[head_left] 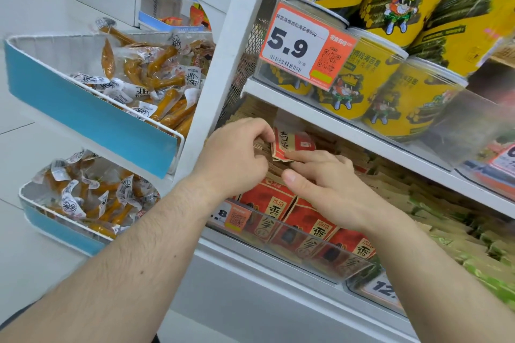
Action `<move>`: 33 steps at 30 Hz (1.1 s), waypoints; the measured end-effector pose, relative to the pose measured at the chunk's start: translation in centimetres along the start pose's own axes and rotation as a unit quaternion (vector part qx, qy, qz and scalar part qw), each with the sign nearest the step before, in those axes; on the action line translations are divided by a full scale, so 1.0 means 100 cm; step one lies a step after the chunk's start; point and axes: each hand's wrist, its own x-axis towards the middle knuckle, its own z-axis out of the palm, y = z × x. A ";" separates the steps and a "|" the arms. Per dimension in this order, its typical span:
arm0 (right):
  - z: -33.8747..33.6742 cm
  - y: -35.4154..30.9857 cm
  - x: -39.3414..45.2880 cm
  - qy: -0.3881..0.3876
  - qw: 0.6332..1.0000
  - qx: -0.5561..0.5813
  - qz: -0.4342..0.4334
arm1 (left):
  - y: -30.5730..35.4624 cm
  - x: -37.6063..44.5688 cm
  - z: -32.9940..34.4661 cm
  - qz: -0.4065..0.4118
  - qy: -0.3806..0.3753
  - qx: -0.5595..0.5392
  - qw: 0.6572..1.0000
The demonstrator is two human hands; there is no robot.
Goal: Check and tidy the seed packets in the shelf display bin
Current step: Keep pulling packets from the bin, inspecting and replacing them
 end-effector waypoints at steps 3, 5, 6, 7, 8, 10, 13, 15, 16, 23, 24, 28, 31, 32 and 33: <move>0.003 -0.010 -0.017 0.059 0.997 0.032 -0.023 | 0.001 -0.007 -0.001 0.071 -0.011 0.021 0.997; 0.009 -0.015 -0.026 0.114 0.992 0.030 -0.036 | -0.002 -0.014 0.001 0.128 -0.019 0.037 0.991; 0.013 -0.017 -0.030 0.141 0.988 0.026 -0.047 | -0.002 -0.018 0.003 0.144 -0.018 0.038 0.989; 0.018 -0.017 -0.034 0.169 0.983 0.027 -0.059 | -0.003 -0.021 0.004 0.154 -0.015 0.035 0.987; 0.023 -0.017 -0.037 0.196 0.978 0.033 -0.070 | -0.004 -0.024 0.005 0.162 -0.011 0.028 0.986; 0.032 -0.016 -0.042 0.250 0.962 0.049 -0.100 | -0.005 -0.028 0.006 0.184 0.004 0.013 0.983; 0.036 -0.017 -0.048 0.324 0.929 0.070 -0.162 | -0.002 -0.033 0.003 0.226 0.045 -0.004 0.973; 0.032 -0.021 -0.054 0.375 0.903 0.072 -0.198 | 0.006 -0.039 -0.005 0.248 0.093 -0.040 0.964; 0.027 -0.023 -0.056 0.401 0.889 0.070 -0.207 | 0.013 -0.042 -0.010 0.256 0.120 -0.068 0.957; -0.007 -0.051 -0.061 0.501 0.809 0.249 -0.180 | 0.058 -0.052 -0.030 0.184 0.181 -0.259 0.931; -0.011 -0.056 -0.061 0.497 0.804 0.279 -0.168 | 0.061 -0.052 -0.031 0.161 0.172 -0.285 0.929; -0.012 -0.062 -0.057 0.401 0.804 0.434 -0.067 | 0.065 -0.051 -0.022 -0.019 0.081 -0.466 0.881; -0.005 -0.058 -0.057 0.341 0.804 0.485 0.038 | 0.060 -0.054 -0.007 -0.143 0.032 -0.514 0.845; -0.003 -0.055 -0.058 0.327 0.803 0.495 0.063 | 0.059 -0.056 -0.003 -0.165 0.021 -0.524 0.835; -0.002 -0.053 -0.059 0.318 0.802 0.500 0.080 | 0.059 -0.058 0.000 -0.177 0.010 -0.535 0.826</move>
